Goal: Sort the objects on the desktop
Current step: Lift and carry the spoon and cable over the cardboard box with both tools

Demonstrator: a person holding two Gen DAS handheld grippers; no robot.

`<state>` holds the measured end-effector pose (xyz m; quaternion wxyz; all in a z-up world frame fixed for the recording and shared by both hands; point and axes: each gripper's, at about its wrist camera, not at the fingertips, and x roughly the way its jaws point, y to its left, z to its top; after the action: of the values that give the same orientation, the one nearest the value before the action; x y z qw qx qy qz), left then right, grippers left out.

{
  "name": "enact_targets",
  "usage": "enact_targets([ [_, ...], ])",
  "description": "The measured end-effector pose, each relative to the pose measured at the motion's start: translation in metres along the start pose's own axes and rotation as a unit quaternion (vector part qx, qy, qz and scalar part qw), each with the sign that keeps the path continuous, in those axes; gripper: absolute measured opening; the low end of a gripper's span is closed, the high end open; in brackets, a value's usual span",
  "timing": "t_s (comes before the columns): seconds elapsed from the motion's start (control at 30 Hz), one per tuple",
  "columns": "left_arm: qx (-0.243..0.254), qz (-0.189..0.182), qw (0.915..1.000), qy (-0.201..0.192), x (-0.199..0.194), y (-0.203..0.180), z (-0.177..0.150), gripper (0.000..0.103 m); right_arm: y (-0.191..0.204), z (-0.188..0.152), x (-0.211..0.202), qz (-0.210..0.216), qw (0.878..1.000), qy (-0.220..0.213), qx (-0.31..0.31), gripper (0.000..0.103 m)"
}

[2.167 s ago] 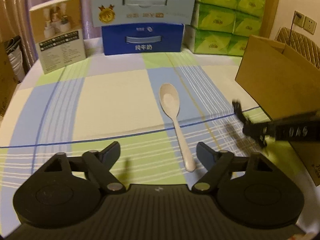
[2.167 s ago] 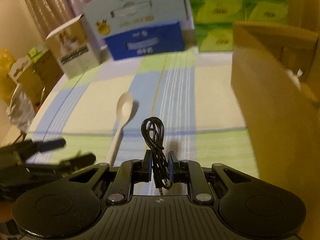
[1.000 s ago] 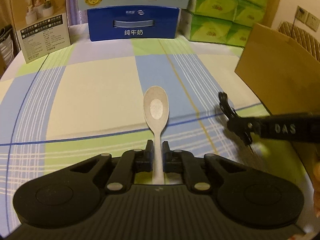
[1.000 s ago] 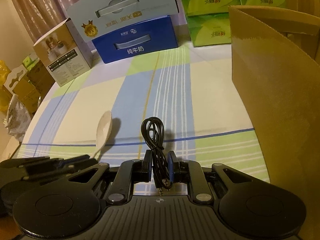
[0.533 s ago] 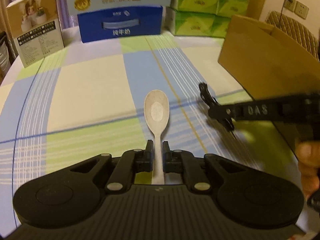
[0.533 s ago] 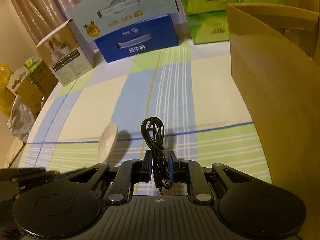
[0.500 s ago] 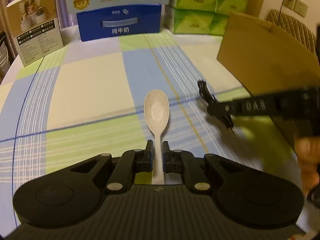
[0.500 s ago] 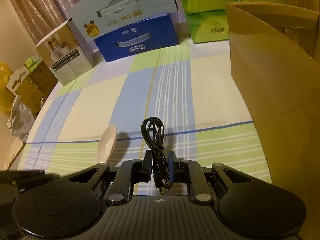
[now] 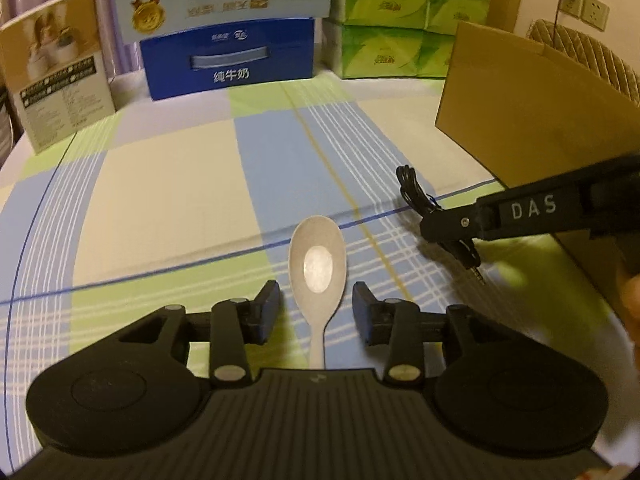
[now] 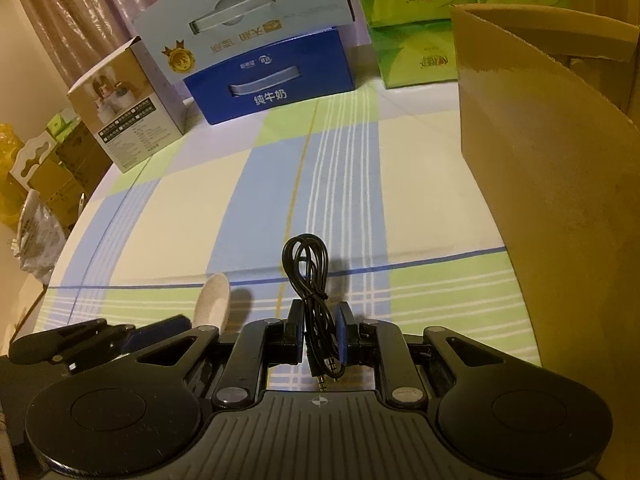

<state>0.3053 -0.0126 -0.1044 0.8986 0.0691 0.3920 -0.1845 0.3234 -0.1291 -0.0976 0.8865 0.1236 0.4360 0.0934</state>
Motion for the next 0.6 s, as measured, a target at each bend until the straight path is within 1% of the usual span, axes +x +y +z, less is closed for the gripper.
enact_targets([
  [0.03,0.005,0.003,1.0000,-0.005,0.001,-0.001,0.000,0.035,0.000,0.000,0.000,0.000,1.000,0.000,0.000,0.013],
  [0.17,-0.004,0.006,0.9998,-0.017,0.007,0.003,0.001,0.035,0.001,0.000,0.001,0.002,1.000,0.000,-0.003,0.013],
  [0.27,-0.003,0.004,0.9998,-0.019,0.009,0.003,0.001,0.034,0.002,0.000,0.001,0.002,1.000,0.000,-0.004,0.013],
  [0.33,-0.004,0.002,0.9999,-0.015,0.009,0.004,0.001,0.027,0.002,0.000,0.001,0.002,1.000,0.000,-0.004,0.013],
  [0.43,-0.023,0.007,0.9997,-0.006,0.007,0.007,0.003,0.026,0.003,0.000,-0.001,0.004,1.000,-0.004,-0.002,0.013],
  [0.6,-0.043,0.004,0.9989,-0.017,-0.006,0.012,0.004,0.026,0.004,0.001,-0.007,0.006,1.000,-0.016,0.002,0.013],
])
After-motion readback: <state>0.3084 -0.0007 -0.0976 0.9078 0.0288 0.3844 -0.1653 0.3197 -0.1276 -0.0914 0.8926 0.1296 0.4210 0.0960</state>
